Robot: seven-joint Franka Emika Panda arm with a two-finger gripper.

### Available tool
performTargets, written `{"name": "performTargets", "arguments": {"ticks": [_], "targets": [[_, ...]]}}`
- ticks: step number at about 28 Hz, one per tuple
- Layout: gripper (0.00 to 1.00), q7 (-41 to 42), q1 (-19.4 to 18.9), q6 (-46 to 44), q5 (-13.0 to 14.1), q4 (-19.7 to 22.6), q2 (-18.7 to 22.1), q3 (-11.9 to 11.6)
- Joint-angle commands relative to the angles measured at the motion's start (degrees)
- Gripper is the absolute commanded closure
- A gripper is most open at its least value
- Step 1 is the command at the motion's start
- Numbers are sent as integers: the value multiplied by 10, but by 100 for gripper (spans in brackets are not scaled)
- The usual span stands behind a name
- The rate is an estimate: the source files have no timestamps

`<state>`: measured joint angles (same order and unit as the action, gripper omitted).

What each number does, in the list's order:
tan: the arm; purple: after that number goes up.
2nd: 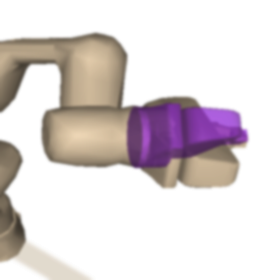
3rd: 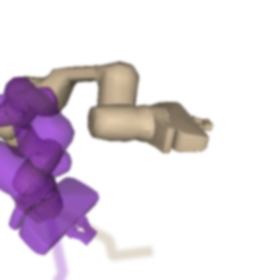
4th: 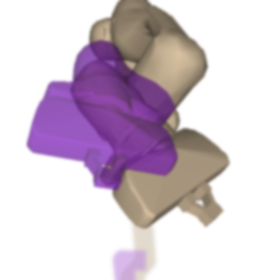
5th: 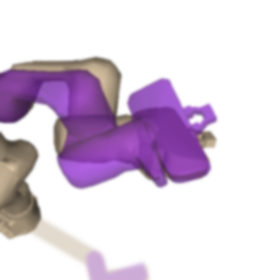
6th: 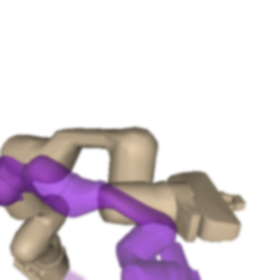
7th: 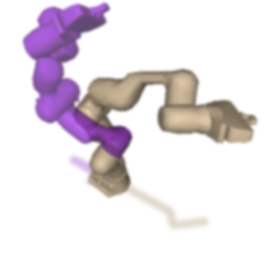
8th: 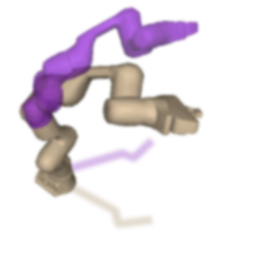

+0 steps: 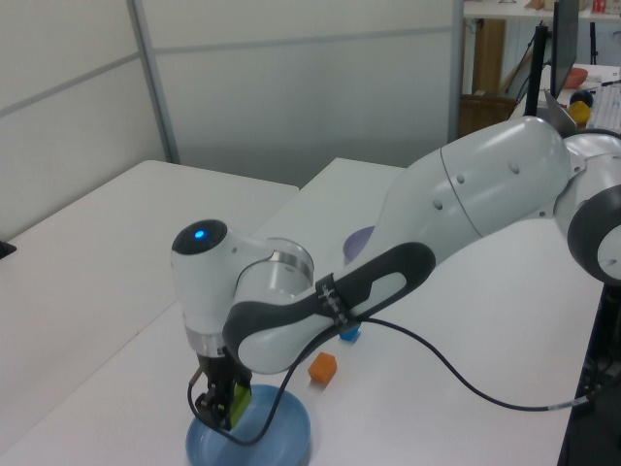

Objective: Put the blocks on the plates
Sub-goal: 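Carry the green block to the light blue plate and release it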

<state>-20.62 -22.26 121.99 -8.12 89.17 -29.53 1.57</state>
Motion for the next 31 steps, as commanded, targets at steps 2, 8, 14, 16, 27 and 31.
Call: {"name": "performTargets", "arguments": {"ticks": [2, 8, 14, 16, 27, 31], "targets": [[51, -7, -9, -4, -15, 3, -11, -7], [0, -4, -9, -5, -18, 3, -10, -7], [0, -3, -8, -25, -18, 2, 2, -10], [0, 0, -6, -40, -17, 3, 13, -13], [0, 211, 97, -59, 48, 122, 132, -15], [0, 299, 130, -57, 49, 143, 135, -15]]}}
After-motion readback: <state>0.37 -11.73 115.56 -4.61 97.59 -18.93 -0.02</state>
